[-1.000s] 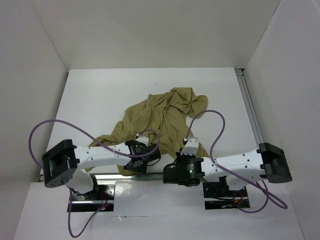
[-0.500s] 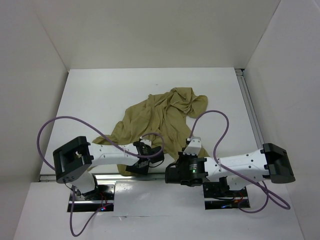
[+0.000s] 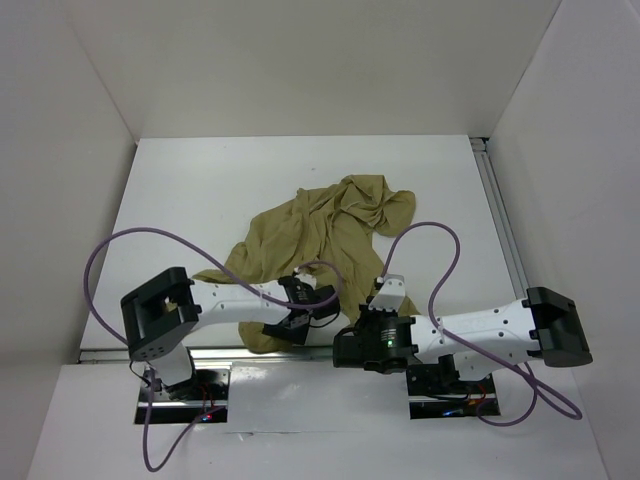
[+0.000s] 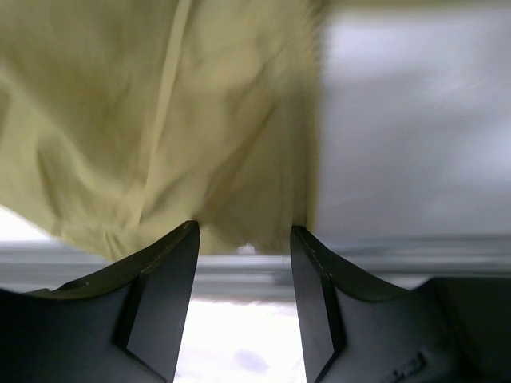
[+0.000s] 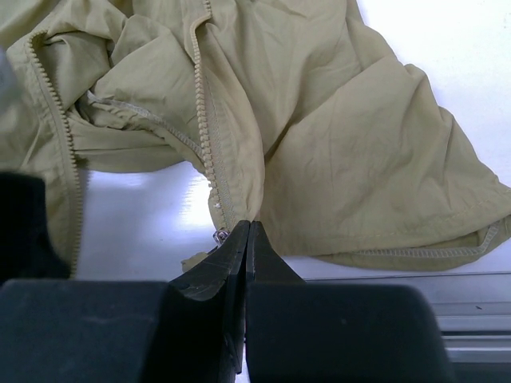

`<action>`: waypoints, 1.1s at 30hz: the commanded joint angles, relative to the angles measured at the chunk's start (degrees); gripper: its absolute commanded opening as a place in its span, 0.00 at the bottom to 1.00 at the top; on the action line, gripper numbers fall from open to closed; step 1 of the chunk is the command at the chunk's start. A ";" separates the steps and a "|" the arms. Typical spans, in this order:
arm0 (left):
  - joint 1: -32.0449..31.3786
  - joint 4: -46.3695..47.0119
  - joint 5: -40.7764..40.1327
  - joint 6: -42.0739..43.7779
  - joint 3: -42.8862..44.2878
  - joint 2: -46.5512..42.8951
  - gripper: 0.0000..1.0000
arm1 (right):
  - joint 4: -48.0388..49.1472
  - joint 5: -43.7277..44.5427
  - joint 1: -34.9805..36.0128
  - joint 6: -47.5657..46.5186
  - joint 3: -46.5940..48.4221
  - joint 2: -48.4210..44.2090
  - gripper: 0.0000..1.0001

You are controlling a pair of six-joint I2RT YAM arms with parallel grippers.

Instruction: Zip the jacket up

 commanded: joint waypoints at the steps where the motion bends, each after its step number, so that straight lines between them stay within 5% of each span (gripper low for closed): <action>1: 1.29 4.57 -4.11 1.83 4.19 1.13 0.62 | -0.51 1.80 0.60 1.21 -0.10 -0.61 0.00; 15: 2.52 -2.02 -6.49 -4.23 0.33 -9.33 0.62 | 0.19 2.33 0.60 1.83 -0.80 0.09 0.00; 16: 3.22 -2.55 -6.49 -4.23 0.33 -8.72 0.60 | 0.19 2.33 0.60 1.83 -0.28 0.10 0.00; 21: 4.01 -3.87 -6.49 -4.94 1.56 -2.84 0.17 | -0.95 2.33 0.60 2.35 -0.27 0.10 0.00; 25: 5.24 -1.59 -5.79 -4.24 2.09 -2.30 0.00 | -0.96 2.33 0.60 2.36 -0.89 -0.96 0.00; 33: 15.16 12.03 4.67 3.77 -4.32 -4.49 0.00 | -2.01 2.33 1.13 2.88 -0.89 -2.10 0.00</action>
